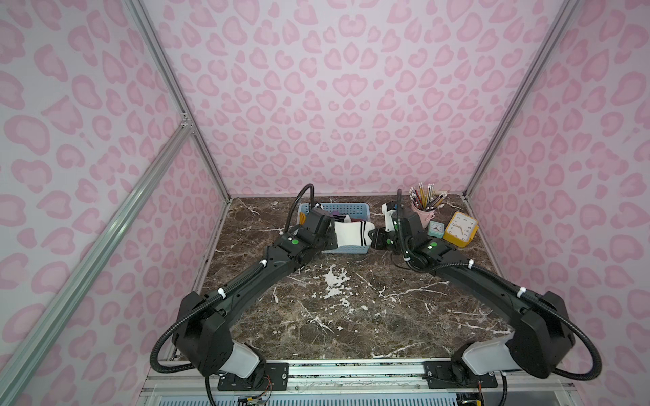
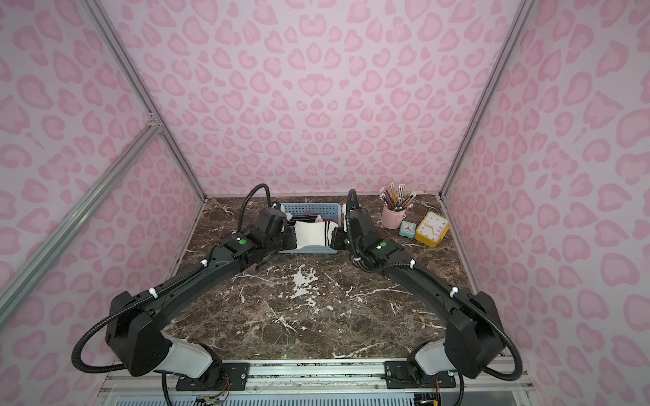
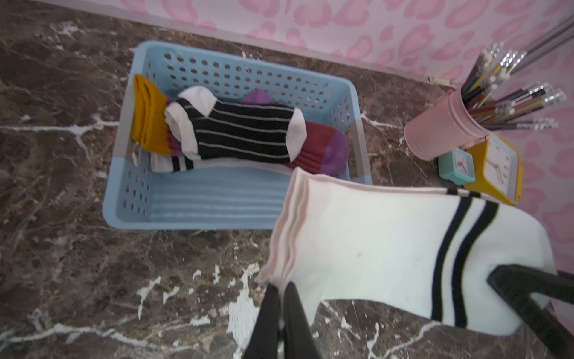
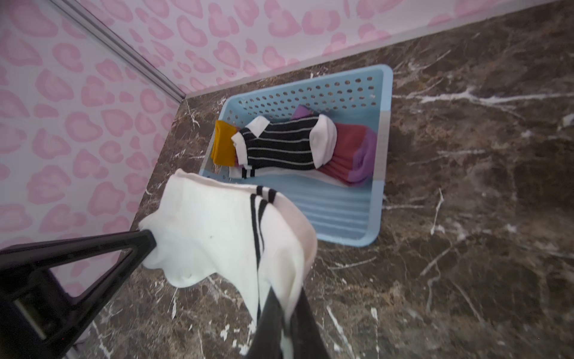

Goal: Place the socks together as a pair
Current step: Pick up a pair of socks from the center of the board, then place a pair of socks in the bin.

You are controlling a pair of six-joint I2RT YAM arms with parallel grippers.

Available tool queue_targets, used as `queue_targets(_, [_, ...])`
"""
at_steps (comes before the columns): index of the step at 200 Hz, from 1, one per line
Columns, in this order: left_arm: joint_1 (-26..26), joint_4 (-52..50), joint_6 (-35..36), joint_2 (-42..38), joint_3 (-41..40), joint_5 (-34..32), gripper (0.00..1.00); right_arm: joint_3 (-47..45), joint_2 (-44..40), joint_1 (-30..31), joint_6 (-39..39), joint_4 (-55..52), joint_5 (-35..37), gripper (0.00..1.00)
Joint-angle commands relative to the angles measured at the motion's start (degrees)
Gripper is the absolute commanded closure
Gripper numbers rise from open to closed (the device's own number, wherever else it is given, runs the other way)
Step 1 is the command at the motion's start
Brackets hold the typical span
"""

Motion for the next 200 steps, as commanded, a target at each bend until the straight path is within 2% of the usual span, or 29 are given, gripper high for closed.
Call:
queue_targets(1, [3.2,0.5,4.8,4.7,5.3,1.8,0.97,7.6,7.9,-1.6,-3.3,0.7,-2.6,1.00])
queue_targets(38, [7.7,0.7,7.1,13.0,12.1,2.9,0.97,22.6,21.8,-3.5,-6.0,-0.7,-3.4,1.00])
queue_targets(101, [13.1,5.0,8.5,23.3,14.3,2.7,0.97,38.2,40.2,-4.4,-6.1,-2.8,-5.0,1.00])
queue_targets(130, [16.1,8.1,8.7,26.6,15.4,8.8,0.97,44.3,46.3,-4.3,-5.8,-5.5,-6.2,1.00])
queue_targets(160, [16.8,8.8,10.2,28.0,16.4,8.7,0.97,43.8,46.9,-3.9,-5.4,-6.8,-6.0,1.00])
queue_targets(200, [16.8,10.7,10.9,28.1,17.0,11.7,0.97,35.9,42.0,-3.6,-3.7,-2.9,-5.4,1.00])
